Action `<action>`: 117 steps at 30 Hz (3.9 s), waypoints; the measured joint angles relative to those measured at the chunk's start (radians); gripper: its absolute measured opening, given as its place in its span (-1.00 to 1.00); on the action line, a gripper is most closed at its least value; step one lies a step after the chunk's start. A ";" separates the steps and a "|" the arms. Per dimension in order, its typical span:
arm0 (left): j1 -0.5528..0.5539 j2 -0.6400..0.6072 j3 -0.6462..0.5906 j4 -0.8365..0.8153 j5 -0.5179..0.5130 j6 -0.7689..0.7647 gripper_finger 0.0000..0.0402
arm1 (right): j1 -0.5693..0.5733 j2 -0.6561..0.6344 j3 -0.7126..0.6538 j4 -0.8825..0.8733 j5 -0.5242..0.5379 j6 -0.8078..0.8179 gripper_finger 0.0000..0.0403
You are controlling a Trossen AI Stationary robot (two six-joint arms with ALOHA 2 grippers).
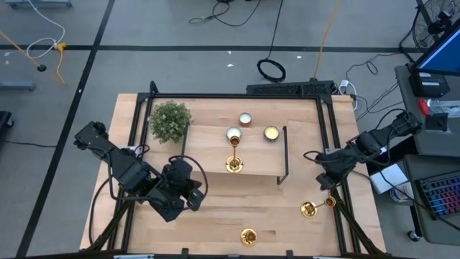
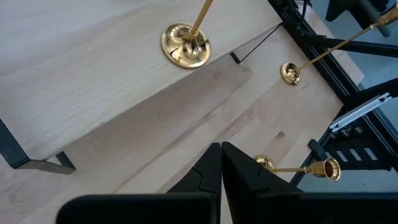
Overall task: Pick & Place candle stick holders
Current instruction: Put the right gold candle holder on the shelf
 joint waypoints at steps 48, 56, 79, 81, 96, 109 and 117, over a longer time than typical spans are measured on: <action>0.000 0.000 0.000 0.003 -0.036 0.063 -0.98 | 0.063 0.110 -0.234 0.449 -0.196 0.166 0.08; 0.002 0.000 0.000 0.003 -0.043 0.078 -0.96 | 0.092 0.112 -0.234 0.492 -0.167 0.188 0.08; 0.002 0.000 0.000 0.012 -0.052 0.069 -0.94 | 0.117 0.113 -0.234 0.507 -0.088 0.187 0.01; 0.002 0.000 0.000 0.012 -0.052 0.069 -0.98 | 0.116 0.113 -0.234 0.516 -0.030 0.177 0.01; 0.002 0.000 0.000 0.015 -0.051 0.069 -0.97 | -0.031 0.091 -0.234 0.586 0.256 -0.049 0.01; 0.002 0.000 0.000 0.015 -0.050 0.060 -0.94 | -0.171 -0.144 -0.234 0.691 0.522 -0.263 0.01; 0.002 0.000 0.000 0.015 -0.048 0.059 -0.98 | -0.185 -0.306 -0.234 0.781 0.591 -0.375 0.01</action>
